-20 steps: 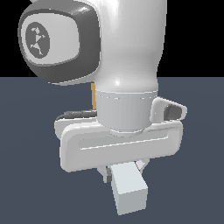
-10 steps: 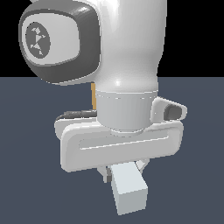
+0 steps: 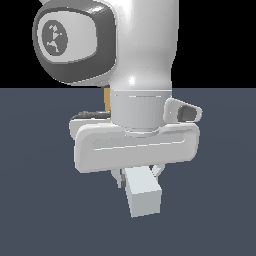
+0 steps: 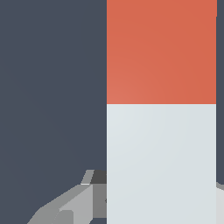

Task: Insert the peg into the horizontal hole in a box.

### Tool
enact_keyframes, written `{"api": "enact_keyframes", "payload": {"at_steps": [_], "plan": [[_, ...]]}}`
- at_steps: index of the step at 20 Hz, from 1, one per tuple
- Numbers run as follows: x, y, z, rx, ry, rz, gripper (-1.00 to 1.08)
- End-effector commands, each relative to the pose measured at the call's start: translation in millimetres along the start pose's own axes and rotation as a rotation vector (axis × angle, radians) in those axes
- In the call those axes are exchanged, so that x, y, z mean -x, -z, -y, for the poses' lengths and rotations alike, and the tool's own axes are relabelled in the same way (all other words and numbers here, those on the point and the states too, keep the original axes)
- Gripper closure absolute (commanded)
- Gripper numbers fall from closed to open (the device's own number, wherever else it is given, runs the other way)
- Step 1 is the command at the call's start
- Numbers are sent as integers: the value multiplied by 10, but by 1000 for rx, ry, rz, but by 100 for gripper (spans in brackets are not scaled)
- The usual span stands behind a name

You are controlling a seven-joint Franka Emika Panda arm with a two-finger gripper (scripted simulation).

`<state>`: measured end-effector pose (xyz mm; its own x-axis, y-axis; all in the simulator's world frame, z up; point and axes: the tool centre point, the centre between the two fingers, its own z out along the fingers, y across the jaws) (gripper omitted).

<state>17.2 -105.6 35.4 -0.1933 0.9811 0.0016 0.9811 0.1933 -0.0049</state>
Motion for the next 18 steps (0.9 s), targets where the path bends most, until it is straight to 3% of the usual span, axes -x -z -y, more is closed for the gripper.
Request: {"api": "enact_keyframes", "payload": {"at_steps": [1,10,18], "plan": [[-162,111,-46,5,-9,1,108],[-884,511,-208,5,-57,1,108],[-1201,693,-310,5,-78,1,108]]}}
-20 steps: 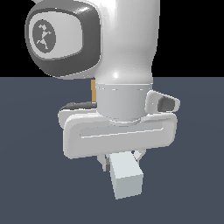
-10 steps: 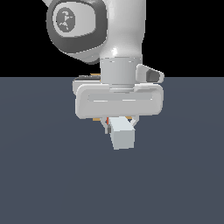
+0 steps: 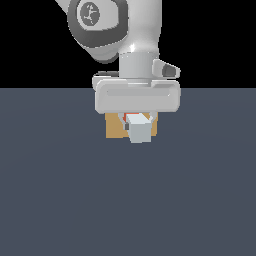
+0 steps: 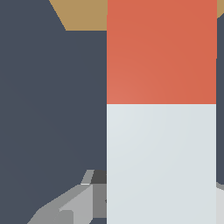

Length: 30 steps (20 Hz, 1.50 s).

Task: Insert the peg into the horizontal hole in a box.

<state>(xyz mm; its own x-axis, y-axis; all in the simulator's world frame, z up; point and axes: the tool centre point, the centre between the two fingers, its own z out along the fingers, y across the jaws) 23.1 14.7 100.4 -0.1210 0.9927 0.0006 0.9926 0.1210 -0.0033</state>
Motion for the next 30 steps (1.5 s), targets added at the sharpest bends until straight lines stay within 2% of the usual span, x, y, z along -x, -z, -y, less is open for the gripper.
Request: {"api": "enact_keyframes", "payload": {"at_steps": [1,20,25,30], "plan": [[-47,51,-25,3,-6,1,108],[-88,55,-50,2,-5,0,108],[-321,60,-45,3,-5,0,108],[-745,67,-46,4,-5,0,108]]}}
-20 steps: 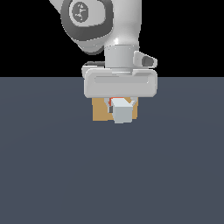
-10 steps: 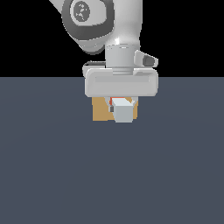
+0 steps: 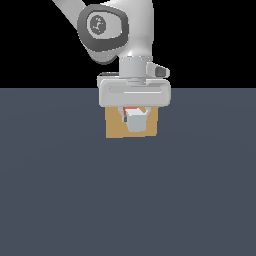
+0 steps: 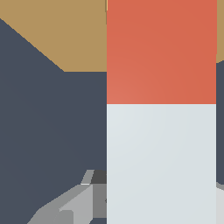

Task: Insert the peg into the horizontal hole in a box.

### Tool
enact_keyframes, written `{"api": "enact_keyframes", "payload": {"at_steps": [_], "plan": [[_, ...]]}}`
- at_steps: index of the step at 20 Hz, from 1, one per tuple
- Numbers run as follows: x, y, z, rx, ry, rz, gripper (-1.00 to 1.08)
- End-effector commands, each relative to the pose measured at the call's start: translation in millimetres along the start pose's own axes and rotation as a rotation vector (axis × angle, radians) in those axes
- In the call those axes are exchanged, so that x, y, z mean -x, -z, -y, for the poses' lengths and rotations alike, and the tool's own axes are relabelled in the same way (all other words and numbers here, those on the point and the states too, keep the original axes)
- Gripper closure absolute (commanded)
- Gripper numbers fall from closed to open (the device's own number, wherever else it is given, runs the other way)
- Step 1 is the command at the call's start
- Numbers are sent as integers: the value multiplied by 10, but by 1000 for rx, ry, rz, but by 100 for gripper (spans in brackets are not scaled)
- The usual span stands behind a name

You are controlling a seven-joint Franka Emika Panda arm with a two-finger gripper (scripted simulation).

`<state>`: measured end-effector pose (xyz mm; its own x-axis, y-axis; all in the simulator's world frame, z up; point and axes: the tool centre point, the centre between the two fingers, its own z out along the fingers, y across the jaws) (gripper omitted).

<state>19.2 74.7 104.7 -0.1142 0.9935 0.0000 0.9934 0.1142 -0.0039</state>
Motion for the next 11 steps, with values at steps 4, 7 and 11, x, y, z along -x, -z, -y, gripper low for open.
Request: {"api": "enact_keyframes", "payload": {"at_steps": [4,7,11], "plan": [[-418,31,-12,6,1,0,108],[-534,34,-19,7,1,0,108],[-575,34,-32,7,1,0,108]]}}
